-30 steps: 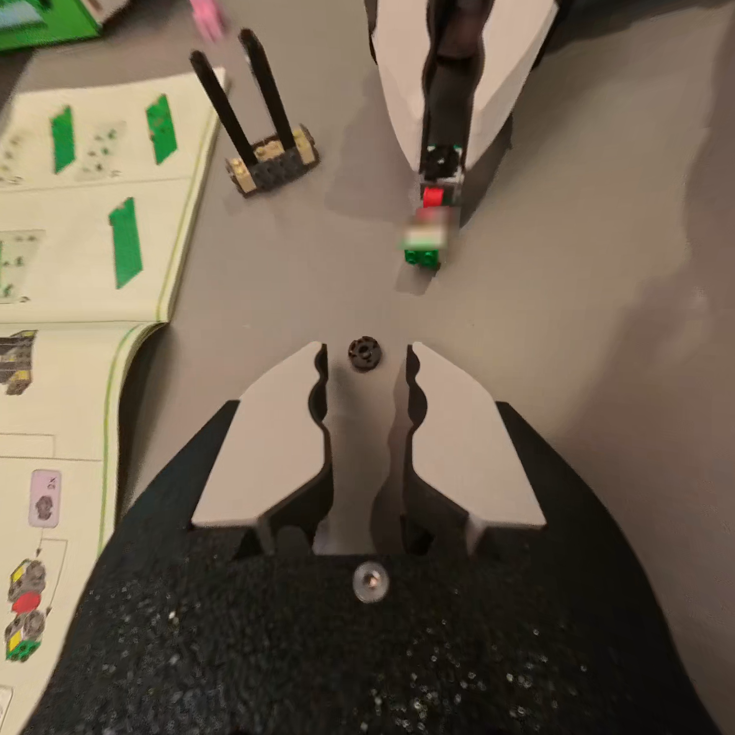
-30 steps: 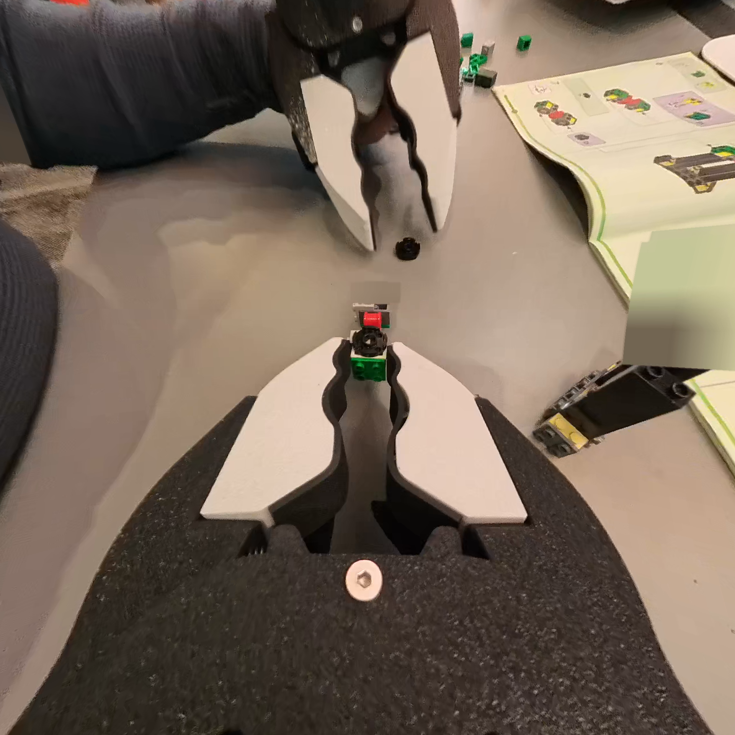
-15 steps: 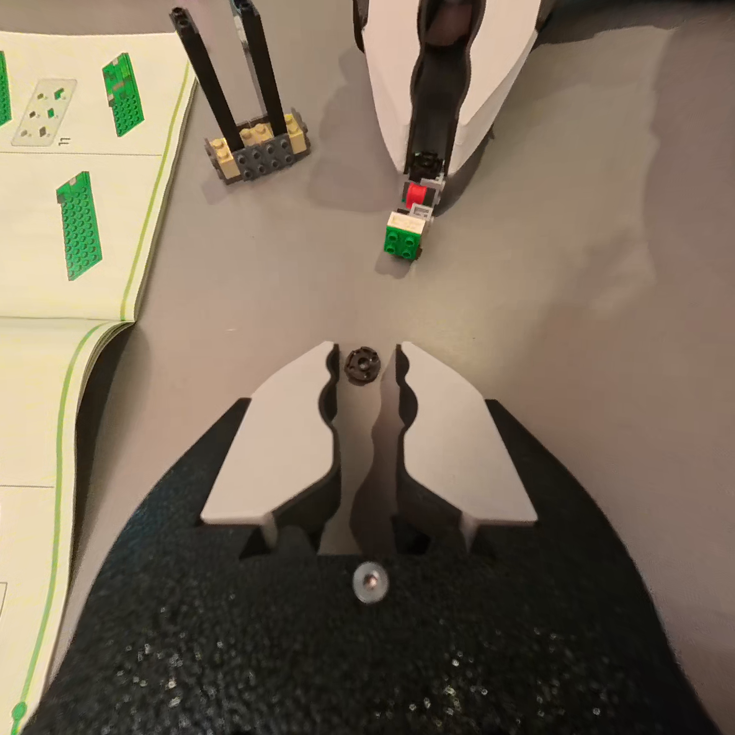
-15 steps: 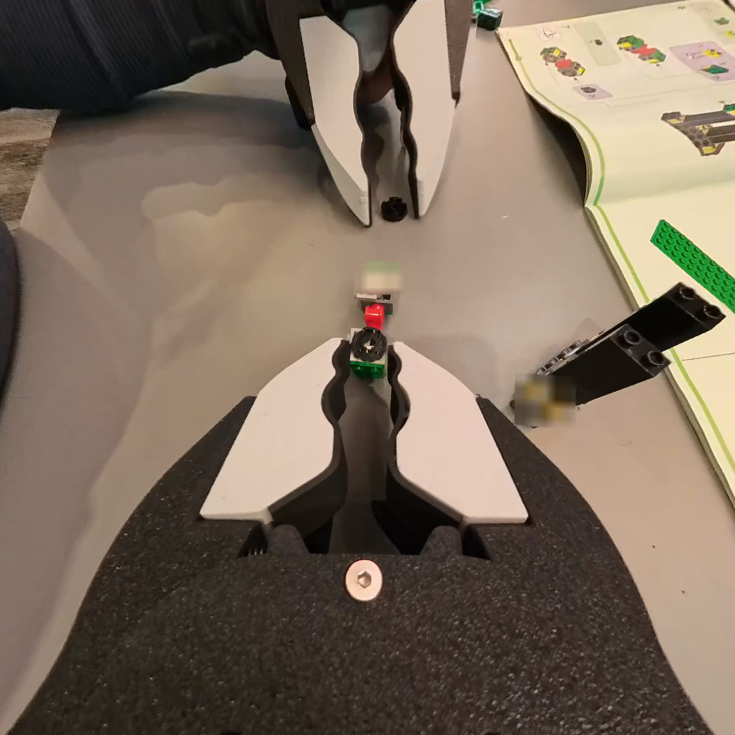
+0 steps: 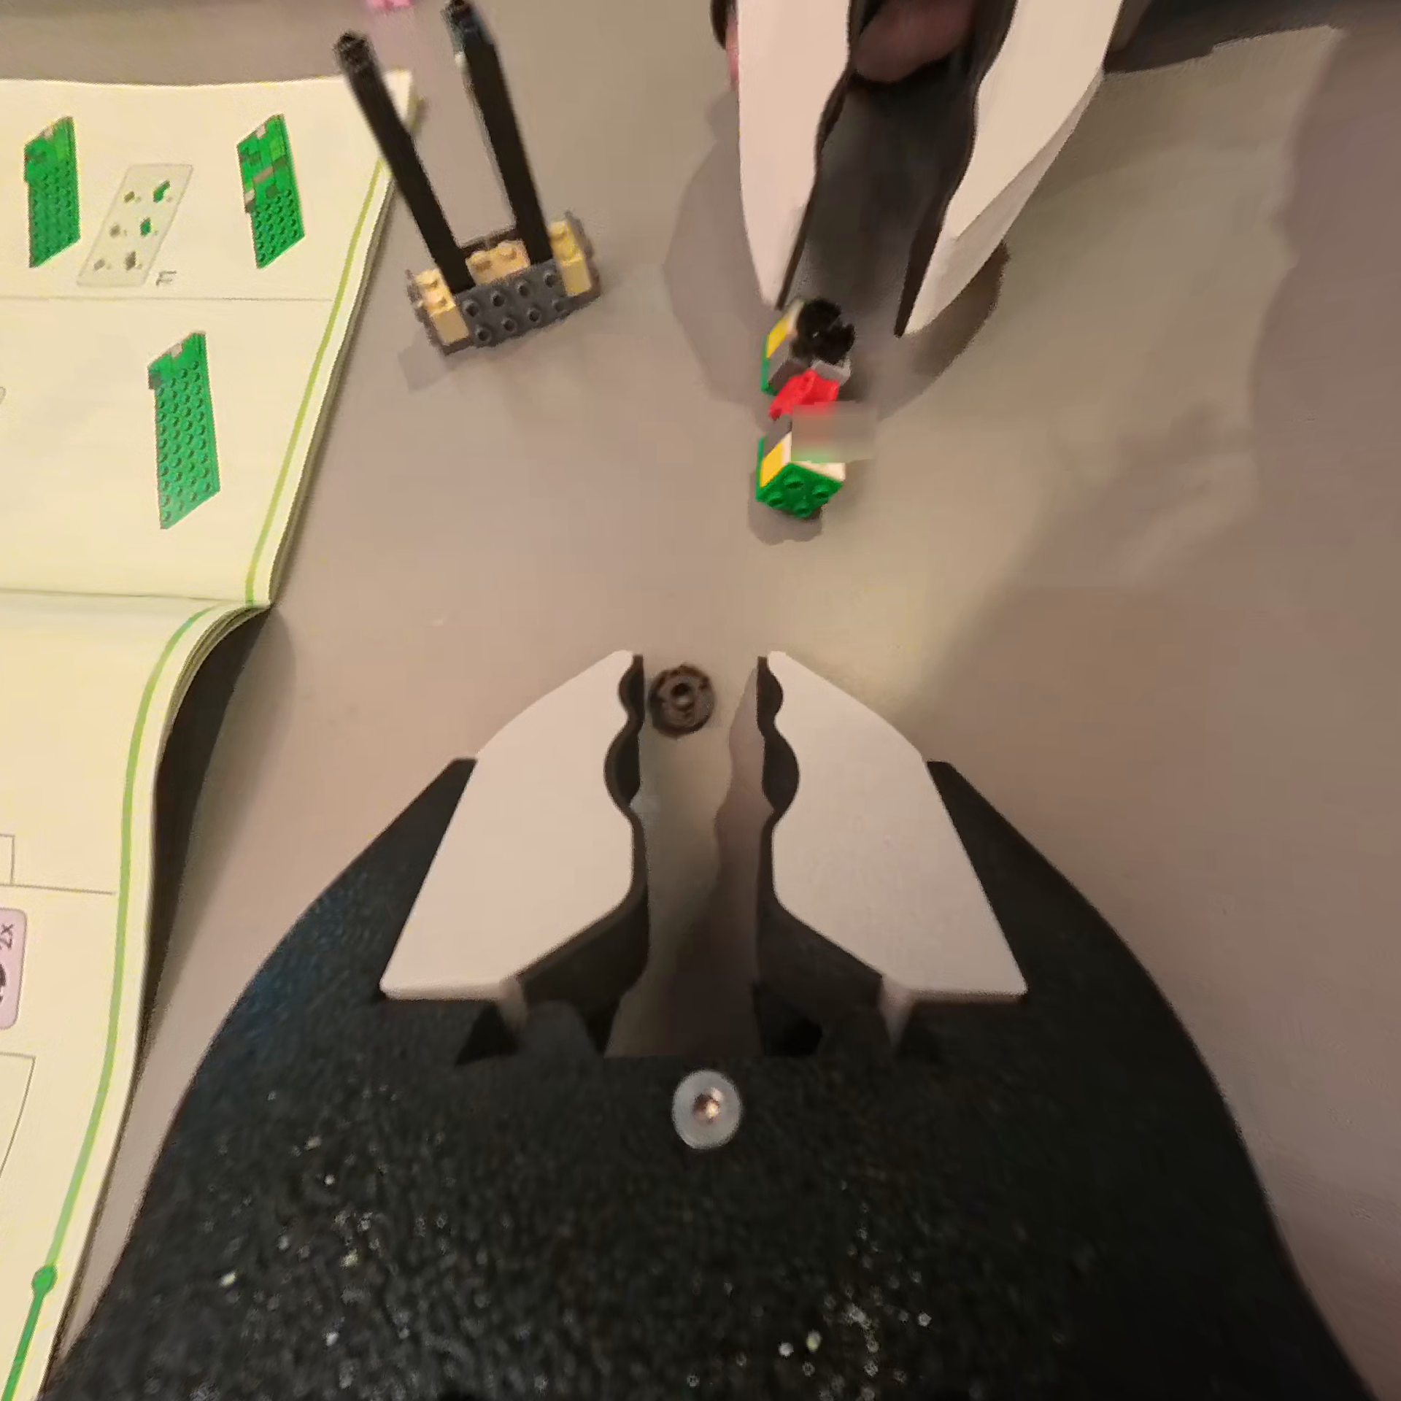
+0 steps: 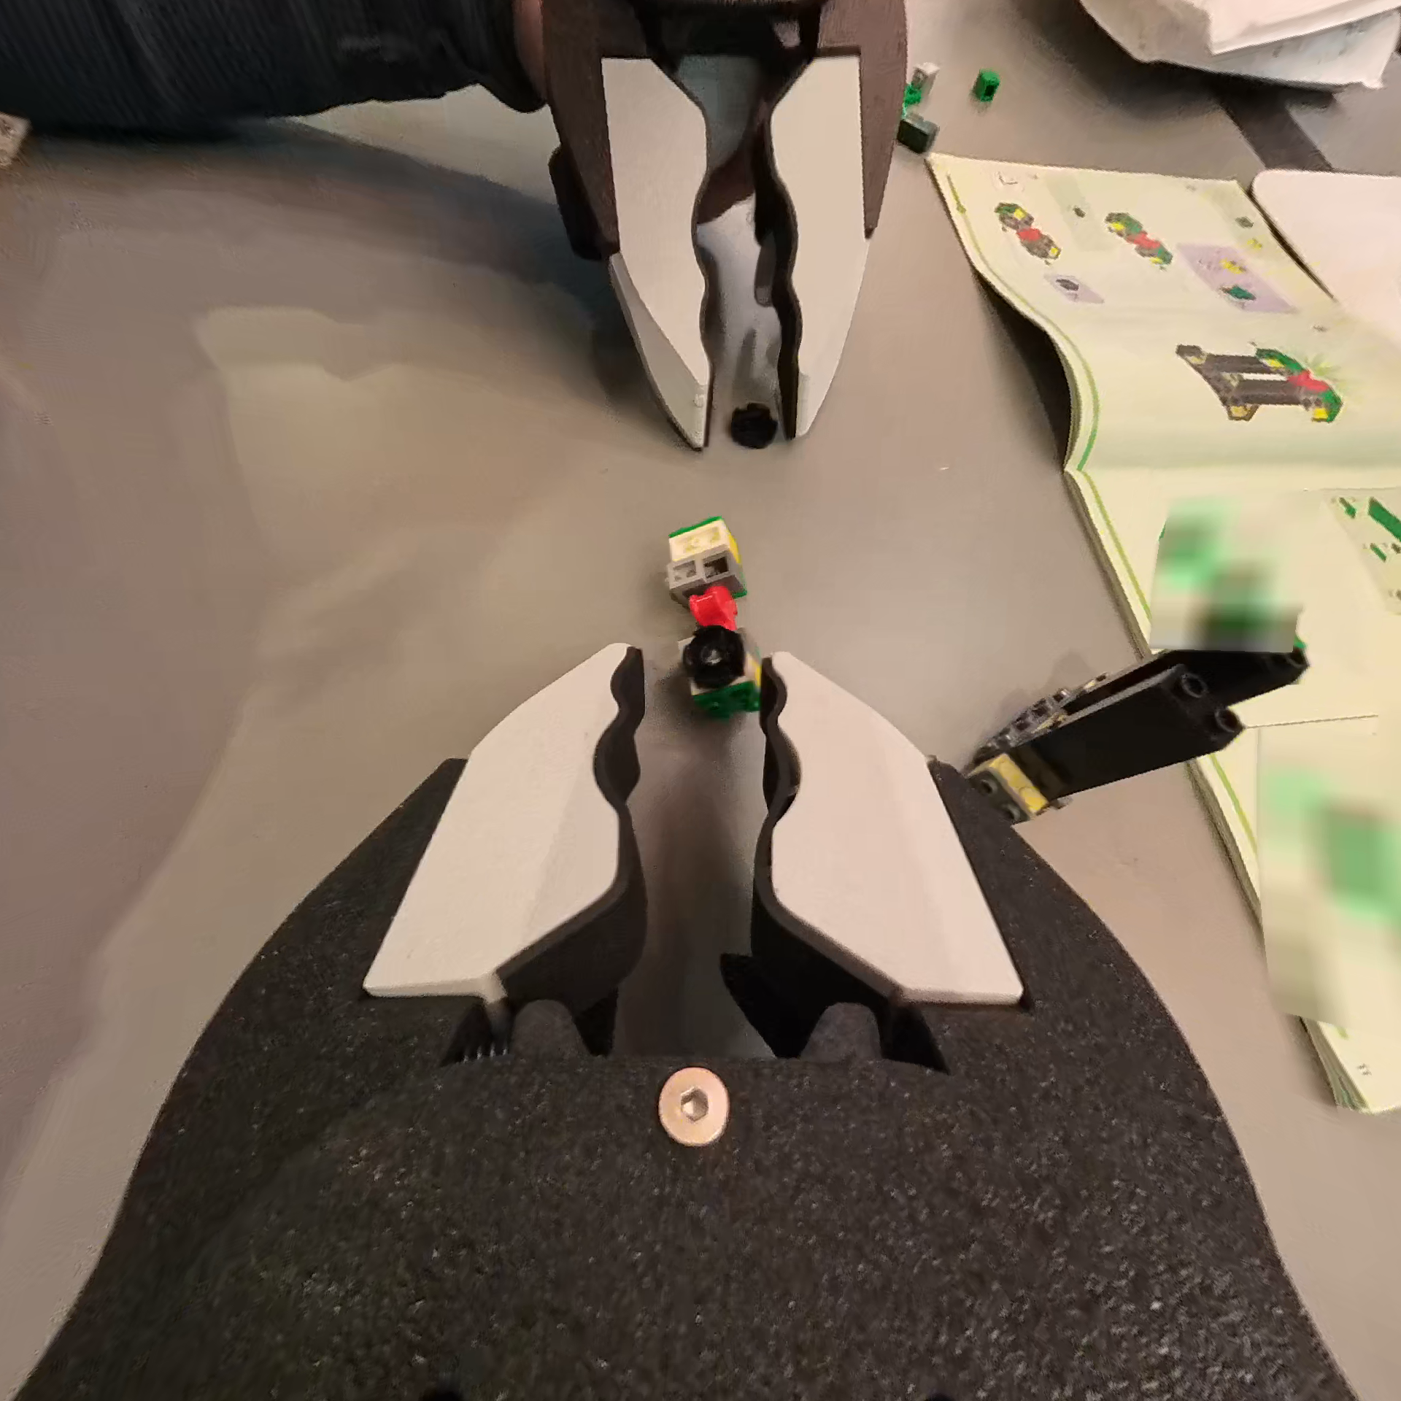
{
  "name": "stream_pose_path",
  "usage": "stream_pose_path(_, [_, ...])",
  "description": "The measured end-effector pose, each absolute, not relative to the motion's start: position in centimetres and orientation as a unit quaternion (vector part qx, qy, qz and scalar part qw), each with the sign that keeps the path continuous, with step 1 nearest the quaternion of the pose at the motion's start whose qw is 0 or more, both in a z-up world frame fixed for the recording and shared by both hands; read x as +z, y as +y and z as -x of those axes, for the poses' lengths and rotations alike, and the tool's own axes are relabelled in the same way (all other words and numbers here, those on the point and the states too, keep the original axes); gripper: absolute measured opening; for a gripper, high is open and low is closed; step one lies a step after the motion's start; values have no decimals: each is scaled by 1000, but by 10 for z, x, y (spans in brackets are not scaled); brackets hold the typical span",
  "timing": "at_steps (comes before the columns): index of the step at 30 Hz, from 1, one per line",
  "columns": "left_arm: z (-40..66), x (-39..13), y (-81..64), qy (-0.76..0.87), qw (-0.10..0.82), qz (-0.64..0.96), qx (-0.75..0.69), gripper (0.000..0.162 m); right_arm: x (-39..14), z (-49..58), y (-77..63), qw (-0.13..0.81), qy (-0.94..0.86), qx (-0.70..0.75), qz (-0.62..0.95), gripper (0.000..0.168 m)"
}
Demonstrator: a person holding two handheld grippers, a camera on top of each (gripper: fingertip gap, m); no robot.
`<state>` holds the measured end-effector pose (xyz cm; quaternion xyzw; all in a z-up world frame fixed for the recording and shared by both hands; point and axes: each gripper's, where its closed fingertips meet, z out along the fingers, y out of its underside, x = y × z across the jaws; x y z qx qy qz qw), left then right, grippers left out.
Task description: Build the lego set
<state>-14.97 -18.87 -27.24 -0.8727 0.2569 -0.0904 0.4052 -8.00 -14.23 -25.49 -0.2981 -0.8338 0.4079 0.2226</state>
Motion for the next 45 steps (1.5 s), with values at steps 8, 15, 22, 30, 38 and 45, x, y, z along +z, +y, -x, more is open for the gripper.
stream_pose_path(8, [99,-265,-165,347,409,843,-39,40,-255,78,-141,218,-832,411,302,31])
stream_pose_path(15, [97,-271,-149,356,398,845,-31,22,-254,79,-140,223,-830,413,301,38])
stream_pose_path(22, [89,-224,-145,188,483,810,-274,20,-222,89,-135,183,-737,535,369,49])
stream_pose_path(30, [89,-192,-149,160,541,747,-351,20,-183,90,-150,72,-611,696,371,39])
stream_pose_path(38, [88,-186,-147,159,565,730,-350,20,-176,98,-151,136,-596,705,360,24])
stream_pose_path(45, [94,-189,-153,151,557,747,-330,45,-176,97,-149,149,-601,701,353,21])
